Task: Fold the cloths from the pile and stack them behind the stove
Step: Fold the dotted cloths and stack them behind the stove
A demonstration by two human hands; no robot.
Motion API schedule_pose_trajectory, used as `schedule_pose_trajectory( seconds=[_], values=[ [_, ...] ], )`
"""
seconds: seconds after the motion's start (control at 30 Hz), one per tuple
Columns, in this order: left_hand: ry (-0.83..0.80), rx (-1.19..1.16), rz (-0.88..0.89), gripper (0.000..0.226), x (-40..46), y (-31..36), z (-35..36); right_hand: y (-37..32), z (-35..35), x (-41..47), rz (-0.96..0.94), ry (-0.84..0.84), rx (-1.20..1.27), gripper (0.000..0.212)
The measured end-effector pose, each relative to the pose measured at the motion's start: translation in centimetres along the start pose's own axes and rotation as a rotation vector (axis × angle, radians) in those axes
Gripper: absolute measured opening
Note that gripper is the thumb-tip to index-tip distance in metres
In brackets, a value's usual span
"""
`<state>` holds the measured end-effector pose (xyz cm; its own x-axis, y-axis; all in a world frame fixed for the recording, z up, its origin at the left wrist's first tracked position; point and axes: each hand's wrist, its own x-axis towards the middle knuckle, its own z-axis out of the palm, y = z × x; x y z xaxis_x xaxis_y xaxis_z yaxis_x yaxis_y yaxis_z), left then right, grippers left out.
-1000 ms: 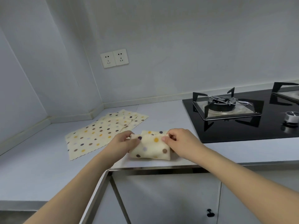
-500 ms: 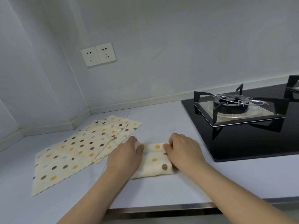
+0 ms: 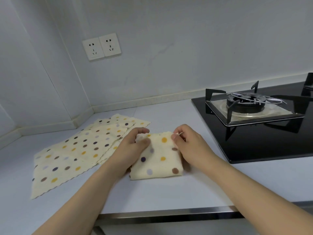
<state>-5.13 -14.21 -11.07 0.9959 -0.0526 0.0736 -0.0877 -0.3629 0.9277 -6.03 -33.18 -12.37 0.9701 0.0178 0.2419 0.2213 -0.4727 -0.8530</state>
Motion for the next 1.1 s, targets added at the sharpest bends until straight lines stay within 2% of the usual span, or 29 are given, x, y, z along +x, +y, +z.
schedule_pose_trajectory(
  seconds=[0.07,0.17,0.37,0.43,0.47,0.6,0.67,0.73,0.9,1.0,1.1],
  values=[
    [-0.098,-0.101,-0.006,0.008,-0.2,0.3,-0.5,-0.4,0.1,0.0,-0.011,0.005,0.236,0.003],
    [-0.091,-0.139,-0.012,0.018,-0.2,0.4,-1.0,-0.5,0.2,0.4,-0.03,0.058,0.386,0.007],
    [-0.079,0.202,0.167,0.016,0.2,1.4,-0.4,-0.8,0.1,0.0,-0.088,0.042,0.478,0.026],
    [-0.034,0.286,0.22,0.003,0.3,1.3,0.1,-0.8,0.1,0.2,-0.038,0.068,0.512,0.025],
    [0.012,0.285,0.232,0.008,0.5,1.1,0.0,-0.8,0.1,0.2,0.004,0.064,0.545,0.024],
    [0.191,0.036,0.184,0.017,1.2,0.8,-0.9,-0.7,0.4,0.3,0.061,-0.105,0.561,0.017],
    [0.233,0.019,0.168,0.017,1.3,0.7,-1.3,-0.4,0.7,0.4,0.055,-0.154,0.525,0.013],
    [0.207,0.021,0.149,0.018,1.2,0.6,-1.4,-0.1,0.7,0.6,0.066,-0.134,0.513,0.012],
    [-0.033,0.017,0.046,0.022,0.4,1.0,-1.5,0.2,0.7,0.6,-0.002,-0.135,0.49,0.013],
    [0.0,0.061,0.122,0.006,0.5,0.9,-1.6,0.3,0.7,0.6,-0.027,-0.122,0.51,0.011],
    [-0.018,0.011,0.21,0.033,0.4,1.1,-1.8,0.3,0.7,0.6,-0.044,-0.105,0.502,0.009]
  ],
)
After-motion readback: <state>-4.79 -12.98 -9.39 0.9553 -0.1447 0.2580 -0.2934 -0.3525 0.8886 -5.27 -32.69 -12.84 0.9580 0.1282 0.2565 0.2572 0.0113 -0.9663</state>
